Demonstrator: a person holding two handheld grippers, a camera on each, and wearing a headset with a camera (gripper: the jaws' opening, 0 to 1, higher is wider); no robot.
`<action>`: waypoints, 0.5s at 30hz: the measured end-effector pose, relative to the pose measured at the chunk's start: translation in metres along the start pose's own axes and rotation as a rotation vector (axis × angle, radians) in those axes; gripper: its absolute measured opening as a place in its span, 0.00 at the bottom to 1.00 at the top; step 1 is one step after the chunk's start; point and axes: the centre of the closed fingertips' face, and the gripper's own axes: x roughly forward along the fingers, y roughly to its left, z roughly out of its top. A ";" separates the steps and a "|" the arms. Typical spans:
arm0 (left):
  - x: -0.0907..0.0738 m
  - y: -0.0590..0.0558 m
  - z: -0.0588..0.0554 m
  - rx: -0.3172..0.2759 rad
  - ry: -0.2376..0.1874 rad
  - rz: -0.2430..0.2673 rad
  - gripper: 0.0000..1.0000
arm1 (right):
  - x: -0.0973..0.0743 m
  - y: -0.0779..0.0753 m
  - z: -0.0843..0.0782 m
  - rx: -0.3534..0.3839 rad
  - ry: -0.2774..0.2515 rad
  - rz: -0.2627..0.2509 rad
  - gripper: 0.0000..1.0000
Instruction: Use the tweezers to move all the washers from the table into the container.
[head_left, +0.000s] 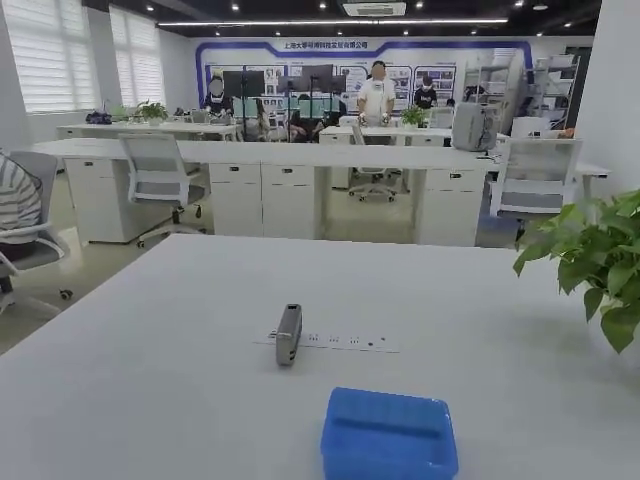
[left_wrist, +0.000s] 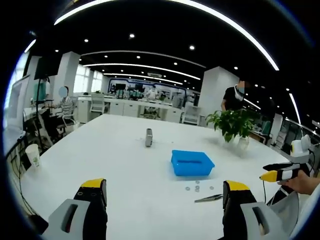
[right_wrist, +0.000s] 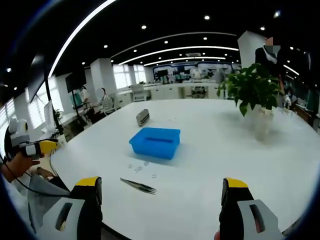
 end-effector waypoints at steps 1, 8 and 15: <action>0.000 0.000 -0.001 0.002 0.006 -0.002 0.99 | 0.000 0.000 0.000 0.000 0.001 -0.001 0.99; 0.001 0.000 -0.009 0.015 0.035 0.003 0.99 | -0.001 -0.003 -0.003 -0.014 0.008 -0.009 0.99; 0.001 -0.004 -0.009 0.031 0.040 0.004 0.99 | -0.001 -0.006 -0.002 0.002 0.003 -0.009 0.99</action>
